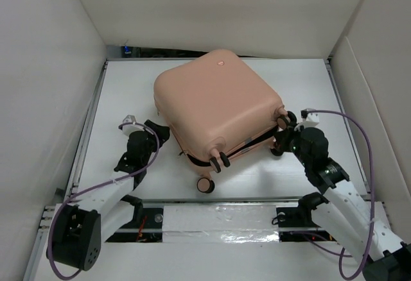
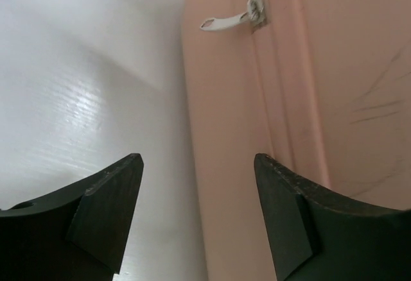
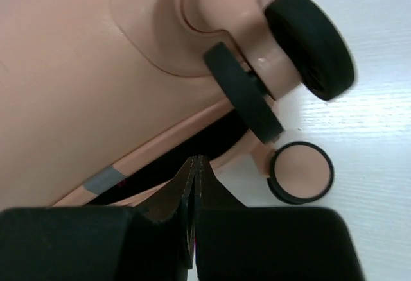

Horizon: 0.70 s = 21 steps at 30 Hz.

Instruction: Pack the luggage

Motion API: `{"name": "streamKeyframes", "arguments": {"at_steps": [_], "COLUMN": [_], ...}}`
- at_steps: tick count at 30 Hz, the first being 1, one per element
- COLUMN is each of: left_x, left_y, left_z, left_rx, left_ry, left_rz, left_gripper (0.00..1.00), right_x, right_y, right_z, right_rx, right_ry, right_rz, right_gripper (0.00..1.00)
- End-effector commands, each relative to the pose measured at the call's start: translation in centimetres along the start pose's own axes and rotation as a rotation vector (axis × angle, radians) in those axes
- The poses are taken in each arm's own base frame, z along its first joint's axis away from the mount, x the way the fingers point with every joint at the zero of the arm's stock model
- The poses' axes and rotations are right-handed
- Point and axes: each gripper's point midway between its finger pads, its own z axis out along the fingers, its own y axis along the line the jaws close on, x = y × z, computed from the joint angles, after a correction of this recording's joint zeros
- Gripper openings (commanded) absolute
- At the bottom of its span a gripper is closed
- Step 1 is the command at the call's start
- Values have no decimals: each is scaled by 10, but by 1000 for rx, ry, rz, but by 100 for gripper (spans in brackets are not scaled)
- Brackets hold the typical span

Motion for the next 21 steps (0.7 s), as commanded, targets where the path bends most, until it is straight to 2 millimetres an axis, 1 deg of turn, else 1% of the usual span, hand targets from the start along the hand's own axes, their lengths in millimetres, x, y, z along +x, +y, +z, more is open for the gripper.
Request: {"name": "streamKeyframes", "arguments": {"at_steps": [1, 2, 3, 4, 5, 6, 7, 8, 9, 10, 11, 12, 13, 14, 15, 16, 17, 18, 19, 20, 21], "left_x": [-60, -70, -86, -99, -104, -125, -137, -133, -155, -161, -154, -179, -182, -178, -206, -202, -188, -216, -213, -205, -220], "left_y": [-66, -72, -86, -94, -96, -112, -119, -117, -142, -149, -145, -169, -171, -152, -174, -169, -146, -155, -149, -132, -129], "left_z": [-11, -14, -18, -20, -15, -14, -9, 11, 15, 24, 49, 54, 66, 97, 104, 118, 150, 158, 167, 188, 195], "left_rx": [166, 171, 194, 202, 188, 200, 210, 181, 223, 237, 200, 233, 211, 132, 150, 120, 51, 56, 47, 14, 13], "left_ry": [-185, -215, -253, -299, -312, -347, -351, -316, -335, -306, -261, -288, -269, -232, -263, -204, -135, -160, -115, -85, -103], "left_rz": [-57, -66, -81, -87, -90, -110, -120, -131, -146, -142, -130, -131, -115, -96, -70, -39, -12, 9, 24, 32, 29], "left_gripper": [69, 70, 75, 78, 82, 84, 84, 85, 85, 85, 85, 85, 85, 85, 85, 85, 85, 85, 85, 85, 85], "right_x": [-17, -18, -16, -7, -5, -4, -3, -3, -1, -2, -5, -4, -8, -8, -8, -7, -11, -11, -11, -13, -13], "right_y": [-21, -24, -29, -35, -31, -33, -34, -31, -31, -29, -26, -25, -23, -24, -23, -25, -25, -28, -28, -25, -24], "right_z": [-1, 2, 7, 16, 22, 27, 31, 36, 38, 40, 43, 44, 45, 45, 45, 45, 47, 48, 49, 49, 50], "right_rx": [135, 161, 181, 208, 185, 186, 185, 171, 166, 156, 140, 133, 129, 135, 135, 139, 137, 144, 141, 133, 131], "right_ry": [-56, -56, -42, -2, 10, 20, 26, 22, 21, 16, 4, 5, 1, 6, 6, 7, -17, -22, -20, -20, -17], "right_rz": [12, 10, 7, -1, -4, 0, 6, 8, 9, 10, 13, 10, 11, 10, 8, 2, 1, -3, -6, -4, -1], "right_gripper": [0, 0, 0, 0, 0, 2, 3, 4, 8, 10, 11, 14, 14, 15, 17, 18, 19, 20, 20, 20, 20]}}
